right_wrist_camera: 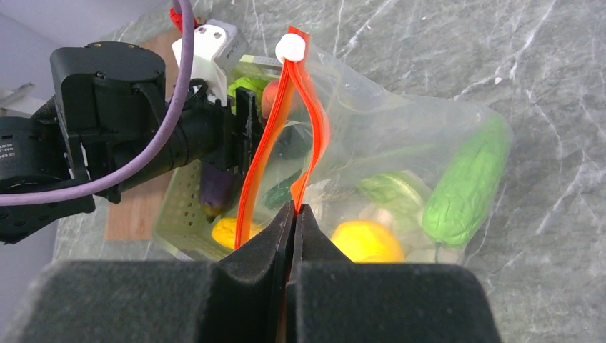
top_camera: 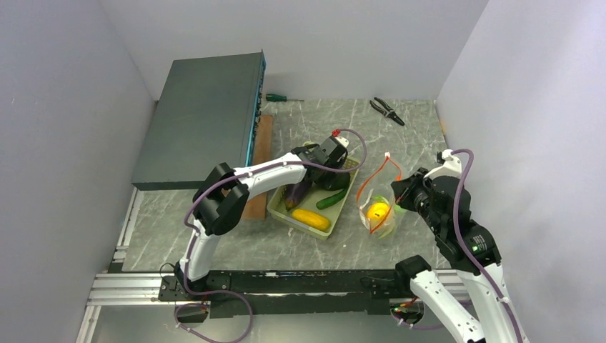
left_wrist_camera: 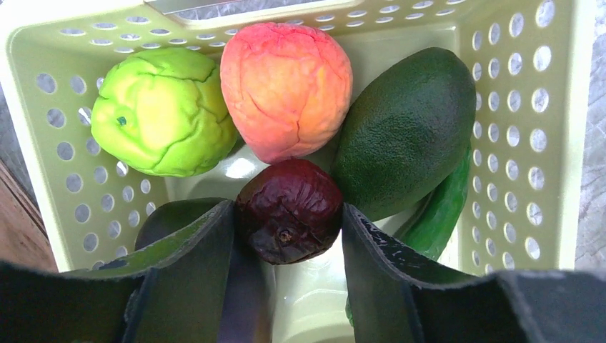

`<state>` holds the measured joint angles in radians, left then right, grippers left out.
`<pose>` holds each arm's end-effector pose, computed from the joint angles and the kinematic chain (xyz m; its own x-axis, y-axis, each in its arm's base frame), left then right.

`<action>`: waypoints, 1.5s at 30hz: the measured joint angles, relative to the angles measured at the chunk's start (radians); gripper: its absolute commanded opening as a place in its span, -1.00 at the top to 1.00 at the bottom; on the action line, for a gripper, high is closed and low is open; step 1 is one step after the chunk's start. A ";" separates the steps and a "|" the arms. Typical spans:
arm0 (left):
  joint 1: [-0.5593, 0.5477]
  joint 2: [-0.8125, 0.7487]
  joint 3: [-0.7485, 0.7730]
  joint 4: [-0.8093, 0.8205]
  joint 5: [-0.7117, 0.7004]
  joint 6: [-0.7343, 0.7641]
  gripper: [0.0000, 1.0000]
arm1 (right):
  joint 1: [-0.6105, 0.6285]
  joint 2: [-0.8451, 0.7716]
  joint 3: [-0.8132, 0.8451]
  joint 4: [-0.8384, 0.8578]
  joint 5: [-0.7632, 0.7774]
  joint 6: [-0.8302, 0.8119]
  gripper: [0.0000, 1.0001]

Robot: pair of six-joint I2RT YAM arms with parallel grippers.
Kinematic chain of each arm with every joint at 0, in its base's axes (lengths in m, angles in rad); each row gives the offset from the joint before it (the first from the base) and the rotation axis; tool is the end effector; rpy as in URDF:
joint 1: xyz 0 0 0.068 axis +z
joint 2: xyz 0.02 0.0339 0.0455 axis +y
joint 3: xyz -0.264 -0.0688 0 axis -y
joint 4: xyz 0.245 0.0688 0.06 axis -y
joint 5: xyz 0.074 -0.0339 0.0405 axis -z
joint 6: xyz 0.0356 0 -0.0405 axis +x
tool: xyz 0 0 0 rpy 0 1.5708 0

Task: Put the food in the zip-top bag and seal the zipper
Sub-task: Pick up the fake fruit from the bin, then place the fake fruit in the zipper food storage bag.

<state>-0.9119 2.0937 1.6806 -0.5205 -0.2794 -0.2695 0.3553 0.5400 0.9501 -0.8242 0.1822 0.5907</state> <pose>0.2923 -0.3614 0.2118 -0.6499 0.4213 -0.6325 0.5047 0.8615 0.0553 0.0905 0.0267 0.3581 -0.4172 0.4294 -0.8010 0.0551 0.8917 0.4493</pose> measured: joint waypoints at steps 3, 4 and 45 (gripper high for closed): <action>0.000 0.000 0.000 0.000 -0.003 0.008 0.19 | 0.000 0.005 -0.004 0.006 -0.005 0.000 1.00; 0.000 0.000 0.000 0.000 -0.003 0.013 0.22 | 0.000 0.006 -0.004 0.006 -0.005 0.000 1.00; 0.000 -0.690 -0.562 0.695 0.636 -0.468 0.22 | 0.000 0.003 -0.068 0.039 -0.062 0.016 1.00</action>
<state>-0.9123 1.4033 1.1183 0.1741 0.3561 -0.7380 0.3553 0.5426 0.8818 -0.7849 0.1200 0.6067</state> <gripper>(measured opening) 0.504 0.008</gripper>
